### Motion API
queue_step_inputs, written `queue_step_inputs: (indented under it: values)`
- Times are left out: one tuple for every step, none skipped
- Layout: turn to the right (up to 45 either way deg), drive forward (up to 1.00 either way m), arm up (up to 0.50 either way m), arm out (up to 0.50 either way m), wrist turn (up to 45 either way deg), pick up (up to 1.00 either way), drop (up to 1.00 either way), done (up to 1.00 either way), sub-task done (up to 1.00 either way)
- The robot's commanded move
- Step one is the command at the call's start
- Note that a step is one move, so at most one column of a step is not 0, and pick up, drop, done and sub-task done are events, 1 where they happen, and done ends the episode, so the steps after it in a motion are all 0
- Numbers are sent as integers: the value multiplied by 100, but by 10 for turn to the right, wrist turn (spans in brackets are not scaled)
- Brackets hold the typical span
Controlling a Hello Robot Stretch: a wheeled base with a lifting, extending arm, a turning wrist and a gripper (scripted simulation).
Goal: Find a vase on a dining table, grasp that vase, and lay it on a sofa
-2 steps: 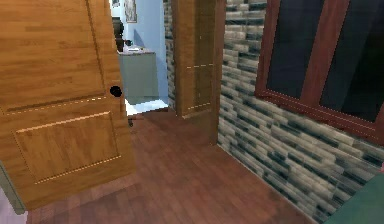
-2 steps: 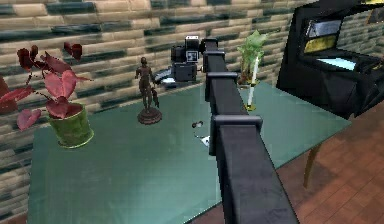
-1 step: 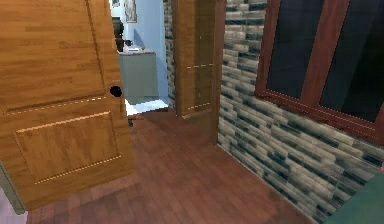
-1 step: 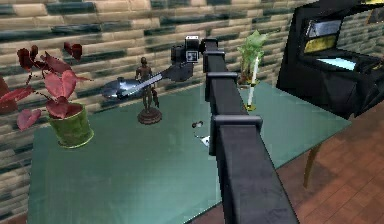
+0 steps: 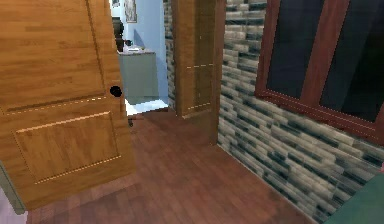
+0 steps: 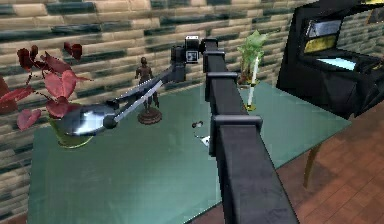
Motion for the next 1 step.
queue_step_inputs:
  values:
    - [0,0,0,0,-240,0,0,0,0]
